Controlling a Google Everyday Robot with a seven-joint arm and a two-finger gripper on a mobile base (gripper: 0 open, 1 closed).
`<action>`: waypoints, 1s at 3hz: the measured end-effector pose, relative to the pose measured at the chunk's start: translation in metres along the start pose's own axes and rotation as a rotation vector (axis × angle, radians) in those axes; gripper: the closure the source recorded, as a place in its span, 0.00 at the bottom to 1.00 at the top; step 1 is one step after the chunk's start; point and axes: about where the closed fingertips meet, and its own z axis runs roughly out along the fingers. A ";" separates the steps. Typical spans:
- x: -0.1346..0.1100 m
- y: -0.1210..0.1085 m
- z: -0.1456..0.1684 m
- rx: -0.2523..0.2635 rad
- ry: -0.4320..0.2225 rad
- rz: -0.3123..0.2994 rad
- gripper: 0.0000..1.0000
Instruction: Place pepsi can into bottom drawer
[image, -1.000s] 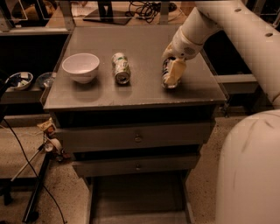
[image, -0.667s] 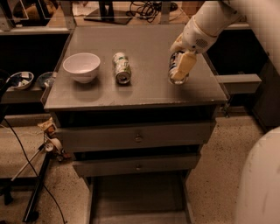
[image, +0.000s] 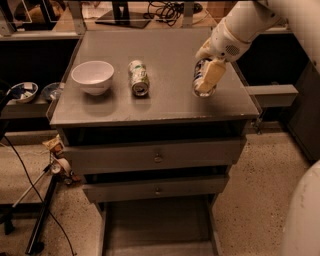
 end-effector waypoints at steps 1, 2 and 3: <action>-0.013 0.065 -0.003 -0.013 -0.055 0.062 1.00; -0.013 0.064 -0.003 -0.012 -0.056 0.061 1.00; -0.012 0.074 -0.005 -0.008 -0.043 0.081 1.00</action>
Offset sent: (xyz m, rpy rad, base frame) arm -0.1034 0.0301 -0.0087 0.1177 0.0328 -0.0646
